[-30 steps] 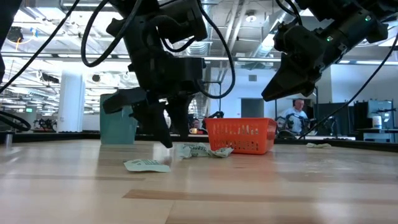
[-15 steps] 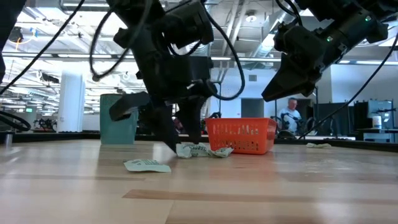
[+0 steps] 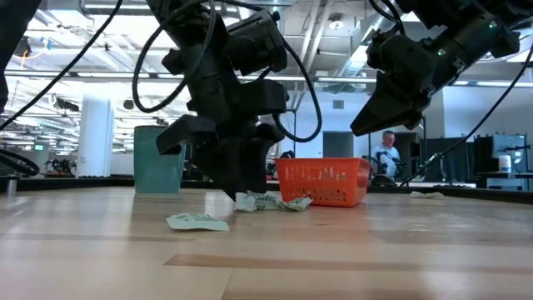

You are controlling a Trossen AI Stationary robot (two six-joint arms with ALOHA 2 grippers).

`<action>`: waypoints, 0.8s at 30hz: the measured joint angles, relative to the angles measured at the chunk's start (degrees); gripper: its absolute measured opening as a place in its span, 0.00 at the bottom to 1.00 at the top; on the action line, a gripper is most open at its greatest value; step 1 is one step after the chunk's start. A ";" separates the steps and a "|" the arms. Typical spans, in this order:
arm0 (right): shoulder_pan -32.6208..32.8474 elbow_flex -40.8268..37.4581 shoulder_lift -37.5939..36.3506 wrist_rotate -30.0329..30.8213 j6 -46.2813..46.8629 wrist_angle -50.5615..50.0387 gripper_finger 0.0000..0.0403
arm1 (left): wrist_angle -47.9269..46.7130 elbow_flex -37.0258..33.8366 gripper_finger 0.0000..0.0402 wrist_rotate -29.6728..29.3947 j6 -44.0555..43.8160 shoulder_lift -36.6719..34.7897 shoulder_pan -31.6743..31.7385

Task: Pick and place Stevia / Truvia into bins
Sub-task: Put the stevia packet into the basket

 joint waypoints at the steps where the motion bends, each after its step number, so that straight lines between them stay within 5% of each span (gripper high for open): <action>1: 0.00 0.00 0.00 0.00 0.00 0.00 0.26 | -0.05 0.00 0.43 1.25 -0.51 0.30 0.29; 16: 0.00 0.00 0.00 0.04 0.50 0.11 0.26 | -5.69 3.91 0.03 3.36 -7.28 0.98 0.62; 24: 0.00 0.00 0.00 0.29 0.52 0.11 0.26 | -18.74 12.40 0.01 3.92 -7.71 1.09 -1.21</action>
